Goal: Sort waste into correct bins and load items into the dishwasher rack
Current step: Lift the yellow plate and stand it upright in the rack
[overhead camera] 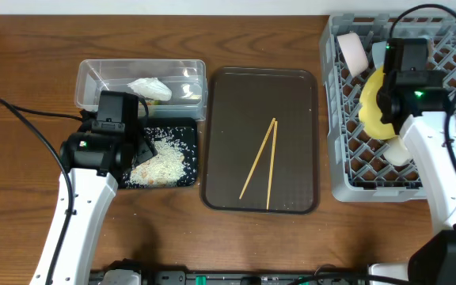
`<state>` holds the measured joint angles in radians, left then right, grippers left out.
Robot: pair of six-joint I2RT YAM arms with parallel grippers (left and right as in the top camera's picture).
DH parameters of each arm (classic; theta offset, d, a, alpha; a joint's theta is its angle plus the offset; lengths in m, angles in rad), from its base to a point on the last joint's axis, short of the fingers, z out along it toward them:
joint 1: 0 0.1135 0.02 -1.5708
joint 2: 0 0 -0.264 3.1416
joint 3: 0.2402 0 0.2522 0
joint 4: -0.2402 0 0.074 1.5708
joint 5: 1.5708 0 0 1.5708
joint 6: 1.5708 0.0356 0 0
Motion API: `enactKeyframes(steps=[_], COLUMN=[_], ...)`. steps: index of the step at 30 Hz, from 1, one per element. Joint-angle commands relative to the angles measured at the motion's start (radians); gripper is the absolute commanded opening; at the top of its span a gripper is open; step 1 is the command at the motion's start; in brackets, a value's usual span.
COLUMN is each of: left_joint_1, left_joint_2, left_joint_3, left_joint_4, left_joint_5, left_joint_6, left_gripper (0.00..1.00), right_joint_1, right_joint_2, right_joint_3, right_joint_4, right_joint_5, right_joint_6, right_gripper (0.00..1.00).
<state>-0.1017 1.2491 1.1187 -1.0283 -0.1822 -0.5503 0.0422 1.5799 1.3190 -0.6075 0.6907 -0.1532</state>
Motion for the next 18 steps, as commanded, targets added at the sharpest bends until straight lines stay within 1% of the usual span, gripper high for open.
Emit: enactKeyframes(steps=[1,2,3,6,7,9,11,13,15,18], left_joint_1=[0.003,0.003,0.003,0.003,0.003,0.003,0.003,0.003,0.003,0.003], left_joint_2=[0.004,0.004,0.004,0.004,0.004,0.004,0.004,0.004,0.004,0.004], left_joint_3=[-0.004,-0.004,-0.004,-0.004,-0.004,-0.004,-0.004,-0.004,-0.004,-0.004], left_joint_4=[-0.003,-0.003,-0.003,-0.003,-0.003,-0.003,-0.003,-0.003,-0.003,-0.003], left_joint_5=[-0.001,-0.001,-0.001,-0.001,-0.001,-0.001,-0.001,-0.002,-0.002,-0.002], left_joint_6=[-0.005,-0.005,-0.005,-0.005,-0.005,-0.005,-0.005,-0.005,-0.005,-0.005], left_gripper=[0.77,0.78,0.78,0.78,0.78,0.78,0.77,0.78,0.78,0.78], right_joint_1=[0.014,0.014,0.014,0.016,0.016,0.018,0.027,0.042,0.068,0.121], right_joint_2=[0.009,0.006,0.003,-0.022,-0.035,-0.072,-0.116,-0.150,-0.169,-0.162], right_joint_3=[-0.002,-0.001,0.000,0.004,0.005,0.006,0.006,0.006,0.006,0.005], right_joint_4=[0.028,0.037,0.043,0.047,0.047,0.040,0.024,-0.007,-0.056,-0.139], right_joint_5=[-0.048,-0.049,-0.049,-0.081,-0.107,-0.203,-0.381,-0.562,-0.714,-0.841], right_joint_6=[0.077,0.087,0.090,0.105,0.105,0.105,0.105,0.125,0.194,0.293], right_gripper=[0.58,0.64,0.67,0.73,0.74,0.74,0.69,0.68,0.67,0.65])
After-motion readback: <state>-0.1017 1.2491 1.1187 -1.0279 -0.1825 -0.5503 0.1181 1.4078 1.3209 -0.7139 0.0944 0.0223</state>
